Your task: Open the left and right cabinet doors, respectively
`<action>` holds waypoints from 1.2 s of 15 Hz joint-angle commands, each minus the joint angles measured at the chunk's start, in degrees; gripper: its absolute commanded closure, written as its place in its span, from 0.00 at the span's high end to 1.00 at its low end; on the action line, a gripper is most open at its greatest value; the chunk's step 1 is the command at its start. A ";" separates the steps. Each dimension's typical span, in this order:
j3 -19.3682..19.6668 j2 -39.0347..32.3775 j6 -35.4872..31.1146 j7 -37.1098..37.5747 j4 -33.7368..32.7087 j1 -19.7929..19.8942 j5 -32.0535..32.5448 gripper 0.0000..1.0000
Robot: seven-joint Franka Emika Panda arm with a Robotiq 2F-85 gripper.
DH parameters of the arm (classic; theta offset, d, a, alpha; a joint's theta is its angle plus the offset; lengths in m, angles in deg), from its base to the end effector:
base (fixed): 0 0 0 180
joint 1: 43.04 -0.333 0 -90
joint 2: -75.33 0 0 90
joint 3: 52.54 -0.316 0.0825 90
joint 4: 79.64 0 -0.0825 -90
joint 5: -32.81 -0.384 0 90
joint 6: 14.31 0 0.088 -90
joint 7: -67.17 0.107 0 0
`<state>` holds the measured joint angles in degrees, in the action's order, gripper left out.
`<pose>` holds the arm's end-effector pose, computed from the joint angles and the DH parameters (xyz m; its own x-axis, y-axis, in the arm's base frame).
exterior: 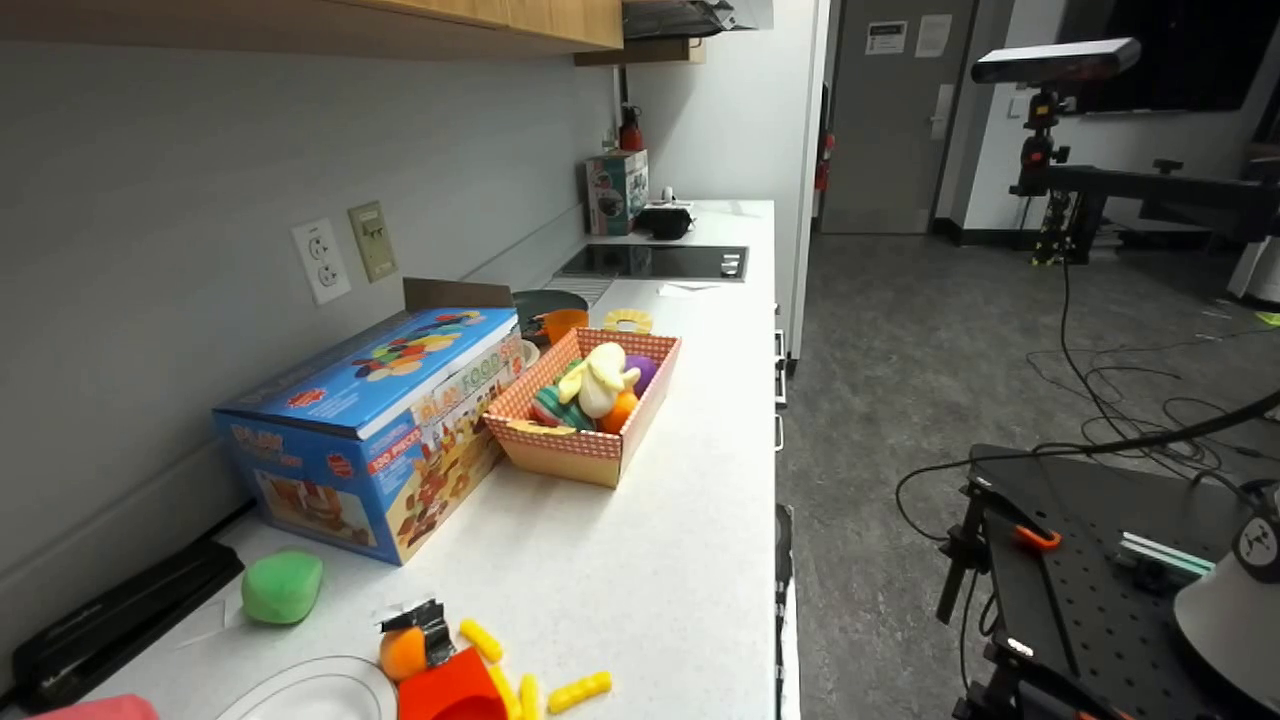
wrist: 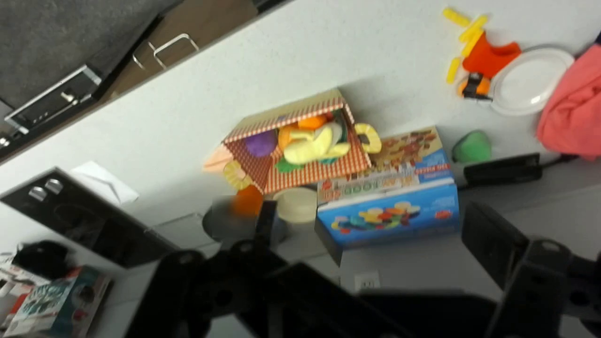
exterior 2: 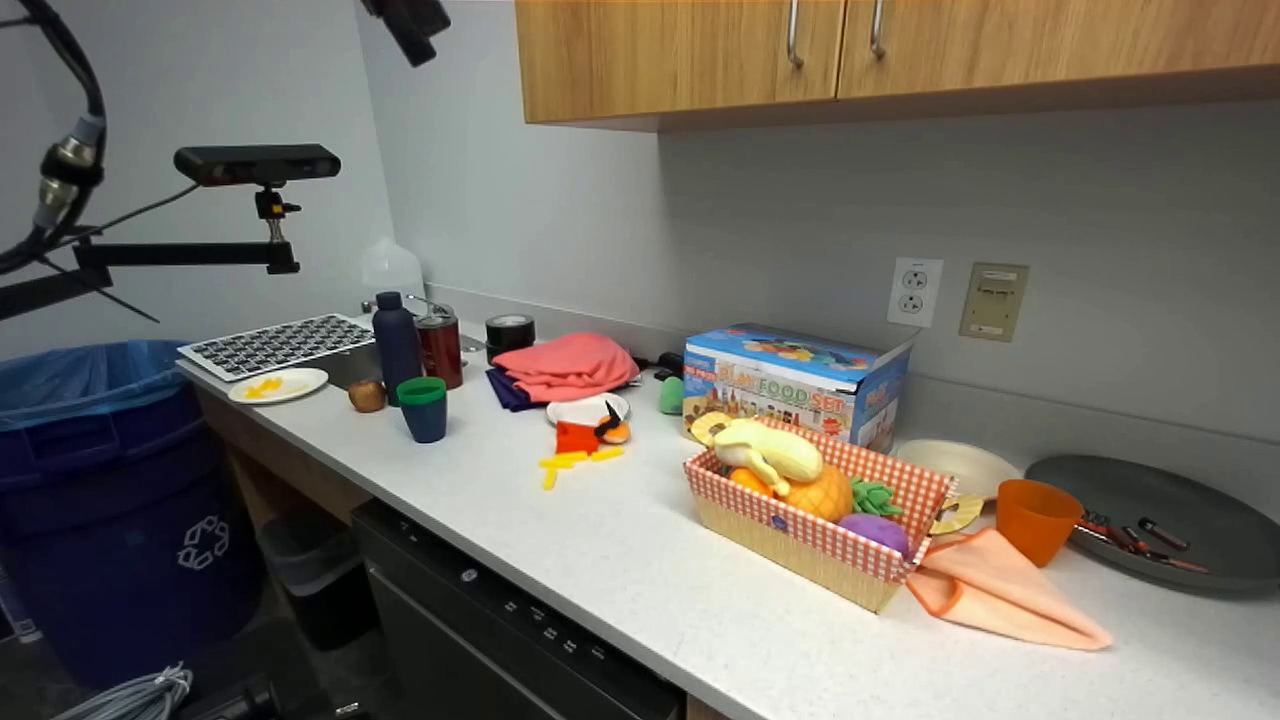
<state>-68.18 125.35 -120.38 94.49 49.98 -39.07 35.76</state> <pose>0.2974 0.1022 0.6808 0.8323 -0.2639 0.4875 -0.3213 -0.9463 0.0363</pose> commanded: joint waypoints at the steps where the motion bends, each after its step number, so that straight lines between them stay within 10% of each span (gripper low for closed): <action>1: 0.15 -0.42 0.18 0.02 -1.25 0.25 0.26 1.00; 6: -0.02 -0.49 0.23 0.04 -0.20 0.03 0.28 1.00; 15: -1.49 -19.23 -15.88 10.66 -12.28 12.09 11.37 1.00; 18: 1.00 -18.99 -16.34 11.80 -10.72 9.17 12.82 1.00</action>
<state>-68.76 106.67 -137.17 105.37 39.39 -27.63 47.18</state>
